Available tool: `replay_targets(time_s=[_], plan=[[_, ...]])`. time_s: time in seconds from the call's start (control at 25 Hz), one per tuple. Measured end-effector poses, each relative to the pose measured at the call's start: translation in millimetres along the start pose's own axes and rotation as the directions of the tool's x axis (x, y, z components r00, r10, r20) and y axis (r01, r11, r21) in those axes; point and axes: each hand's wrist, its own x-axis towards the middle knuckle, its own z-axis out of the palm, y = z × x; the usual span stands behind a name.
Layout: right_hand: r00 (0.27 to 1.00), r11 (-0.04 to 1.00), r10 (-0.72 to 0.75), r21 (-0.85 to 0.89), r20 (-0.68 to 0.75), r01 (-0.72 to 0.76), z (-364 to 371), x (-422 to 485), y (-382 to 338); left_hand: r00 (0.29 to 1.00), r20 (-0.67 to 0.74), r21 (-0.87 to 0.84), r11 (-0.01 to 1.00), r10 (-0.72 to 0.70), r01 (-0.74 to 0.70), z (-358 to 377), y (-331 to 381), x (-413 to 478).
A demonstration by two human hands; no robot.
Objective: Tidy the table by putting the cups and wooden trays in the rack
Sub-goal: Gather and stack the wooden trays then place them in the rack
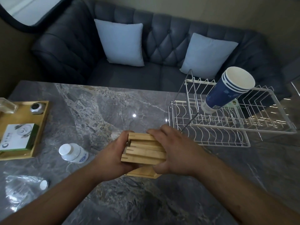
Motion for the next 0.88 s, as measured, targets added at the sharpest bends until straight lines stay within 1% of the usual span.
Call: replay_targets(time_s=[0.08, 0.16, 0.24, 0.28, 0.32, 0.4, 0.48, 0.52, 0.64, 0.76, 0.88], plan=[[0.998, 0.998, -0.002, 0.070, -0.063, 0.006, 8.6, -10.2, 3.3, 0.999, -0.025, 0.052, 0.998, 0.029, -0.027, 0.7, 0.1, -4.0], [0.992, 0.990, 0.000, 0.138, -0.123, 0.017, 19.5, -21.5, 8.8, 0.999, -0.037, 0.064, 0.998, 0.029, -0.027, 1.8, 0.2, -8.6], [0.985, 0.977, 0.037, 0.214, -0.168, 0.000, 33.3, -30.7, 16.2, 0.999, -0.043, 0.057, 0.998, 0.028, -0.025, 2.7, -1.0, -12.3], [0.979, 0.962, 0.080, 0.272, -0.188, -0.026, 41.1, -34.3, 20.0, 0.999, -0.044, 0.054, 0.998, 0.030, -0.028, 3.0, -1.6, -13.8], [0.969, 0.936, 0.138, 0.348, -0.205, -0.059, 49.1, -37.0, 23.5, 0.999, -0.043, 0.048, 0.998, 0.033, -0.031, 3.3, -1.8, -15.0], [0.950, 0.848, 0.236, 0.521, -0.204, -0.099, 64.7, -39.1, 29.0, 0.999, -0.036, 0.034, 0.999, 0.036, -0.035, 4.0, -2.4, -17.1], [0.952, 0.755, 0.225, 0.655, -0.207, -0.036, 82.3, -35.4, 33.6, 0.998, -0.041, 0.026, 0.999, 0.042, -0.041, 4.5, -4.1, -18.7], [0.954, 0.735, 0.204, 0.678, -0.221, -0.001, 93.3, -32.7, 36.7, 0.998, -0.049, 0.025, 0.999, 0.044, -0.043, 4.8, -5.2, -19.4], [0.957, 0.735, 0.189, 0.678, -0.221, 0.012, 121.0, -23.0, 40.6, 0.997, -0.072, -0.021, 0.999, 0.039, -0.041, 5.1, -9.4, -22.0], [0.970, 0.727, 0.187, 0.686, -0.155, -0.031, 126.6, -7.5, 44.1, 0.994, -0.107, -0.069, 0.997, 0.012, -0.019, 2.2, -13.0, -21.4], [0.982, 0.673, 0.174, 0.737, -0.075, -0.063, 113.2, 10.0, 45.2, 0.986, -0.157, -0.145, 0.989, -0.047, 0.024, -4.9, -18.1, -16.1]])
